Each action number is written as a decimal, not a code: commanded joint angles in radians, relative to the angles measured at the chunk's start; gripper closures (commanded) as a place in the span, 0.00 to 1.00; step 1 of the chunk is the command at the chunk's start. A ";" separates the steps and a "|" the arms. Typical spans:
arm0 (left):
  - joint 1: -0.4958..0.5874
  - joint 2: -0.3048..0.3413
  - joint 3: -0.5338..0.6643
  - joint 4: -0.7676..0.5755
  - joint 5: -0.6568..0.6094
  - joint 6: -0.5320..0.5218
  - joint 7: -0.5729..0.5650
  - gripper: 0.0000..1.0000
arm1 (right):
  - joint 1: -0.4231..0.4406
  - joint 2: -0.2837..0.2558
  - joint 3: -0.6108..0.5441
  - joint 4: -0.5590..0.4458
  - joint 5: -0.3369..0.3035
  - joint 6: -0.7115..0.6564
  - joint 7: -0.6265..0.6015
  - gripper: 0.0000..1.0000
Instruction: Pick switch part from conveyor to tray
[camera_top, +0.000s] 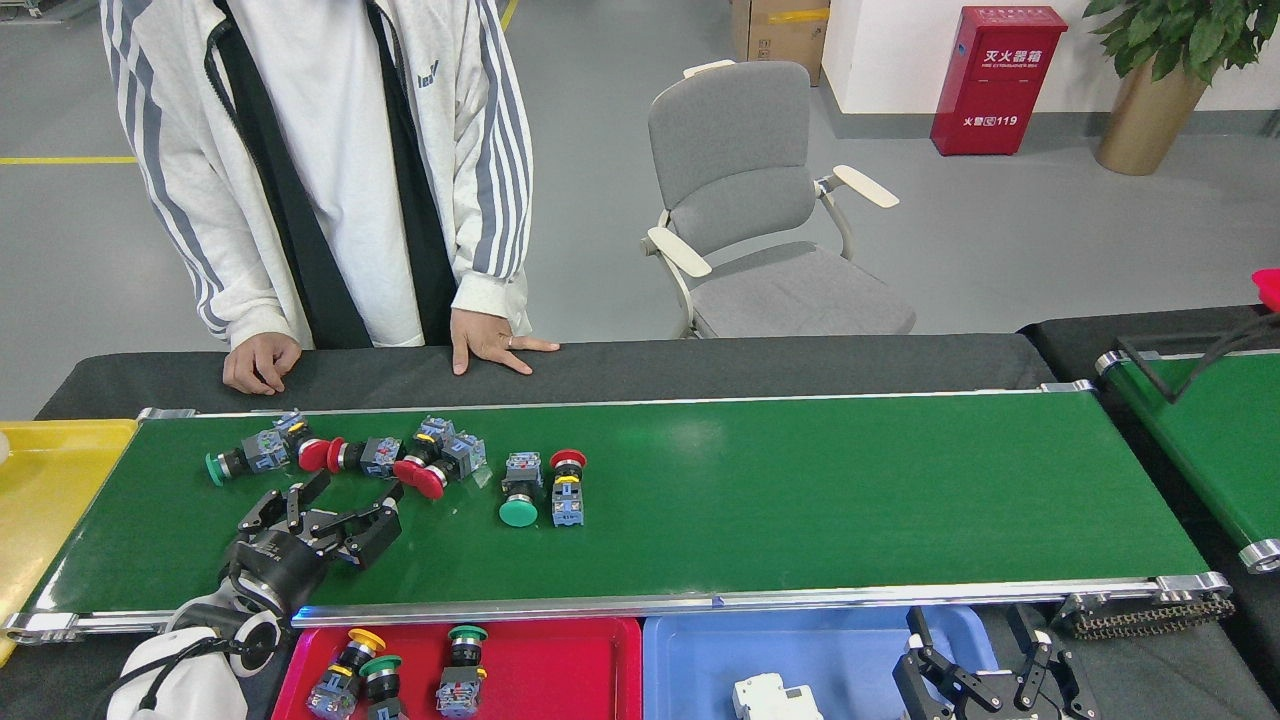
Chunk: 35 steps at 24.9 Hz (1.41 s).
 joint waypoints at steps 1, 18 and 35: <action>-0.037 0.001 -0.004 0.009 0.000 0.061 0.007 0.00 | -0.005 -0.009 -0.001 -0.009 -0.001 -0.006 -0.001 0.01; -0.176 -0.022 -0.150 0.233 0.003 0.317 0.154 0.61 | -0.014 -0.002 0.059 0.005 -0.001 -0.026 0.009 0.01; 0.448 0.071 -0.067 -0.606 0.015 -0.341 0.192 0.71 | -0.017 0.005 0.048 -0.012 -0.001 -0.017 0.012 0.01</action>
